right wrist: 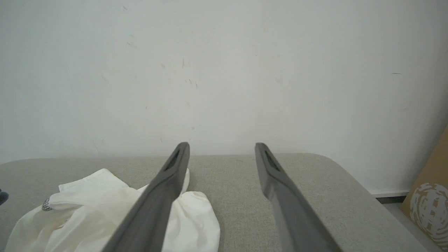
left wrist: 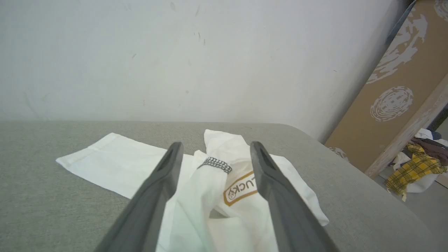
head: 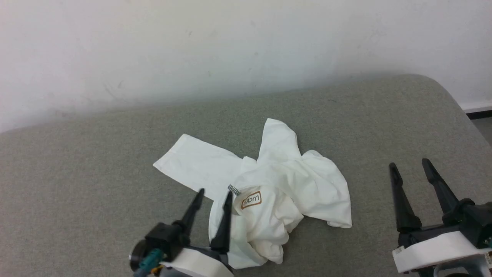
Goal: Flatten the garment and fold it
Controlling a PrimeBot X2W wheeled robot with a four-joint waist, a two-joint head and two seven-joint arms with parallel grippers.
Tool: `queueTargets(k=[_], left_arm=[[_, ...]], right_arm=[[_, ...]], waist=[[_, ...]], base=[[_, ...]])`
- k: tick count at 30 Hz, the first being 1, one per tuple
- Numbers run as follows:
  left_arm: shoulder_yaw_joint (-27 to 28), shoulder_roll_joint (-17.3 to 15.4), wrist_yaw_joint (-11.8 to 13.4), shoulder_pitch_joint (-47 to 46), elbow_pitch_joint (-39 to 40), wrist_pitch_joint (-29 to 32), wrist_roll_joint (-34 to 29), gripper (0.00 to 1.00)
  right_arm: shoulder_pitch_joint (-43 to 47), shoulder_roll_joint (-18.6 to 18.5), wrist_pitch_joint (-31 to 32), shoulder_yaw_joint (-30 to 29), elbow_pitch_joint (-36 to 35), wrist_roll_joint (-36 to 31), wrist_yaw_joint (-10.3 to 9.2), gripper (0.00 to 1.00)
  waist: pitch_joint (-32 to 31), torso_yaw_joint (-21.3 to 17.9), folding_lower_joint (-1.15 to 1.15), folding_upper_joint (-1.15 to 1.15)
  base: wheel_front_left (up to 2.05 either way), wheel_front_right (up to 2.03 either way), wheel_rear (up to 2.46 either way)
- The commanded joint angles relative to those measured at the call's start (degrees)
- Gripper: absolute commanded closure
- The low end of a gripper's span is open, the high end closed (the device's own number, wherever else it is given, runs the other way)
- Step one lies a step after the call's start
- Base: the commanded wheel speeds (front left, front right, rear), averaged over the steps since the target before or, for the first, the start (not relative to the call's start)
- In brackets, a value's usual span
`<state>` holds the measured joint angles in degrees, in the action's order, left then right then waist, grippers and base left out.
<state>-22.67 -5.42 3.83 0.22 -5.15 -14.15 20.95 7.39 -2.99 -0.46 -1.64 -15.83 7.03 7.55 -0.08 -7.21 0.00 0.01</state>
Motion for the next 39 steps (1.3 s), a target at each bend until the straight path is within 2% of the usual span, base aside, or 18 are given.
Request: queueTargets(k=[1, 5, 9, 13, 18, 21, 26, 31, 32, 33, 36, 39], left_arm=[[1.0, -1.1, 0.6, 0.3, 1.3, -0.3, -0.4, 0.0], [3.2, -2.9, 0.2, -2.9, 1.7, 2.2, 1.0, 0.0], [4.5, -3.7, -0.3, -9.8, -1.9, 4.9, 1.6, 0.0], [4.6, -3.8, -2.7, -19.0, -9.0, 6.4, 2.1, 0.0], [3.2, -4.9, -4.0, -28.8, -20.6, 10.5, 0.3, 0.0], [1.0, -6.2, -5.2, -32.6, -27.5, 16.0, -1.1, 0.0], [-2.2, -7.0, -7.9, -35.3, -37.0, 30.2, -0.7, 0.0], [-6.6, -7.6, -10.4, -35.3, -41.4, 43.7, 0.1, 0.0], [-7.3, -7.6, -10.6, -35.1, -41.4, 45.1, 0.5, 0.58], [-7.8, -7.6, -10.8, -34.9, -40.9, 45.6, 1.0, 1.0], [-8.7, -8.3, -11.1, -33.9, -38.7, 44.9, 2.4, 1.0], [-7.5, -10.3, -10.7, -33.6, -34.6, 39.7, 2.5, 1.0]], right_arm=[[0.6, 0.1, 0.2, 0.1, -0.4, -0.1, -0.06, 0.0], [0.6, 0.1, 0.1, -0.2, -0.5, 0.0, -0.06, 0.0], [-0.8, 0.1, -0.2, 0.0, -0.6, 0.2, -0.06, 0.0], [-2.6, 0.1, -0.7, 0.9, -0.6, 0.1, -0.06, 0.0], [-4.6, 0.1, -1.4, 1.8, 0.2, 0.4, -0.06, 0.0], [-5.3, 0.1, -1.8, 2.2, 1.0, 0.7, -0.06, 0.0], [-5.6, 0.1, -2.4, 2.0, 2.4, 1.3, -0.06, 0.0], [-5.7, 0.1, -2.8, 2.4, 3.7, 3.1, -0.06, 0.0], [-5.8, 0.1, -2.9, 2.4, 3.9, 3.3, -0.06, 0.0], [-5.9, 0.1, -2.9, 2.5, 4.0, 3.3, -0.06, 0.0], [-6.1, 0.1, -3.1, 2.6, 4.6, 3.6, -0.06, 0.0], [-5.8, 0.1, -3.4, 2.5, 5.2, 4.1, -0.06, 0.0]], waist=[[-0.2, 0.2, 0.0, -0.01], [0.0, 0.4, 0.0, -0.01], [2.3, -0.2, 0.0, -0.01], [5.5, -1.5, 0.0, -0.01], [8.8, -3.4, 0.0, -0.01], [9.8, -4.3, 0.0, -0.01], [10.6, -4.9, 0.0, -0.01], [10.9, -4.7, 0.0, -0.01], [10.9, -4.6, 0.0, -0.01], [10.8, -4.5, 0.0, -0.01], [10.3, -4.1, 0.0, -0.01], [9.0, -3.3, 0.0, -0.01]], base=[[0.0, 0.0, 0.0], [0.0, 0.0, 0.0], [0.0, 0.0, 0.0], [0.0, 0.0, 0.0], [0.0, 0.0, 0.0], [0.0, 0.0, 0.0], [0.0, 0.0, 0.0], [0.0, 0.0, 0.0], [0.0, 0.0, 0.0], [0.0, 0.0, 0.0], [0.0, 0.0, 0.0], [0.0, 0.0, 0.0]])
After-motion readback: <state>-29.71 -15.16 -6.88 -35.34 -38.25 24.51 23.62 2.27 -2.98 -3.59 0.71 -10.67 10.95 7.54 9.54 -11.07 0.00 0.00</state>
